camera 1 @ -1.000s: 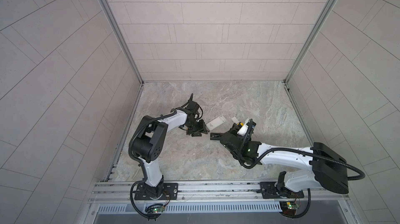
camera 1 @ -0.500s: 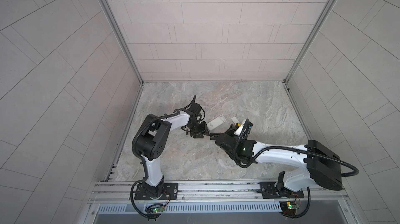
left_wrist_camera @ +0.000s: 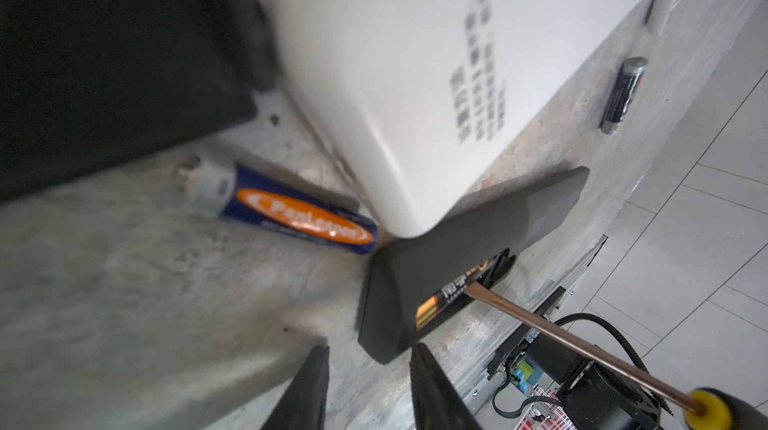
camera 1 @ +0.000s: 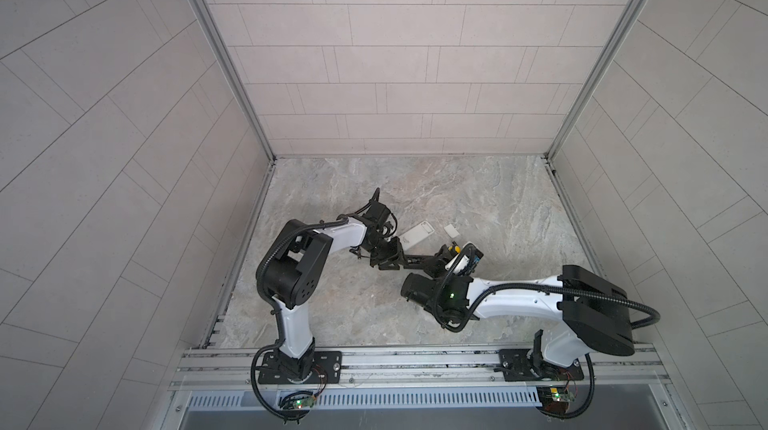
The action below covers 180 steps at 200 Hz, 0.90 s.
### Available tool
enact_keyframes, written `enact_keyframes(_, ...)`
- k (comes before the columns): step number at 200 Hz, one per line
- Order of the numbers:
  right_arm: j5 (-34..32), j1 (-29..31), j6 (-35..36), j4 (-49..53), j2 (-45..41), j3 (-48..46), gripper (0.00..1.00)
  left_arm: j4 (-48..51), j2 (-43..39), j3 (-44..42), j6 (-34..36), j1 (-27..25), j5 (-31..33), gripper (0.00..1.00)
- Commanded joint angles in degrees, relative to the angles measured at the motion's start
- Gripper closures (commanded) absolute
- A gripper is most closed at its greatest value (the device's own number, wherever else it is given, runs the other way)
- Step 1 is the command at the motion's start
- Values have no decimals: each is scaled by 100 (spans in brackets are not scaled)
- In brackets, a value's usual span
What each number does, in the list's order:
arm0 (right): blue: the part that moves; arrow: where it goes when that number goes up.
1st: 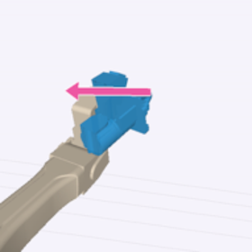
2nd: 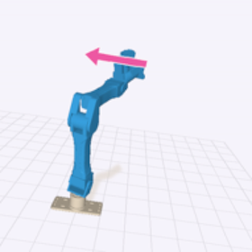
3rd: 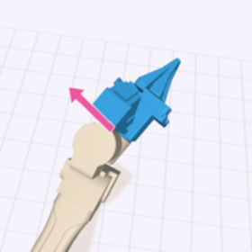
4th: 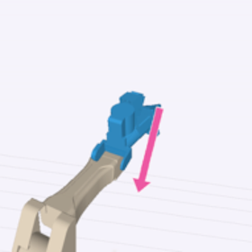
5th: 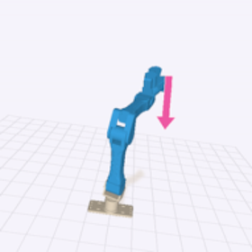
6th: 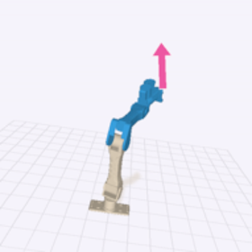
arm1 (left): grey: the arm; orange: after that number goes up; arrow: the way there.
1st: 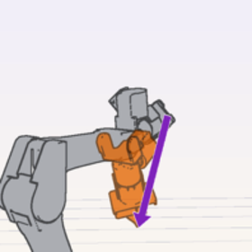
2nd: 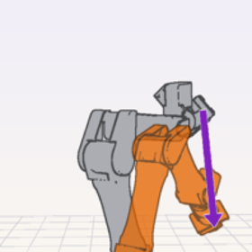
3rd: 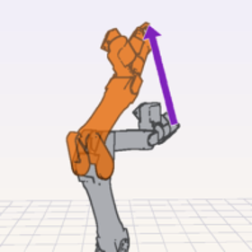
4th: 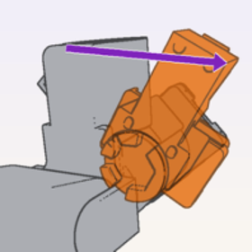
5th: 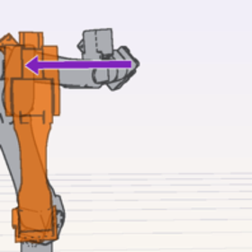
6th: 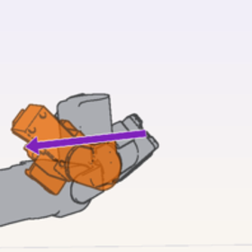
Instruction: Unload the batteries from the remote control
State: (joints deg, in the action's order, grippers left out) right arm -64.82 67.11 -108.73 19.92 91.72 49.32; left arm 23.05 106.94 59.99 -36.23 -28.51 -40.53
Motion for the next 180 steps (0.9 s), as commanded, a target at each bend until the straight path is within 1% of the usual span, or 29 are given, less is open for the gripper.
enact_keyframes(1, -536, 81, -1098, 649, 152, 87, 100, 183, 220, -304, -85, -66, 292, 62)
enact_keyframes(24, -541, 100, -1374, 687, 214, 43, 100, 156, 181, -346, -86, -66, 278, 65)
enact_keyframes(50, -541, 126, -1857, 724, 242, -26, 100, 278, 6, -339, -4, -28, 371, 65)
enact_keyframes(90, -636, 162, -2170, 662, 111, -138, 100, 577, -303, -249, 218, 79, 509, 64)
enact_keyframes(114, -731, 176, -2311, 636, 63, -150, 100, 702, -445, -194, 299, 190, 566, 64)
enact_keyframes(133, -767, 182, -2197, 627, -17, -94, 100, 757, -537, -154, 357, 237, 591, 64)
enact_keyframes(180, -1034, 197, -2249, 644, -138, -98, 100, 805, -498, -67, 407, 262, 573, 64)
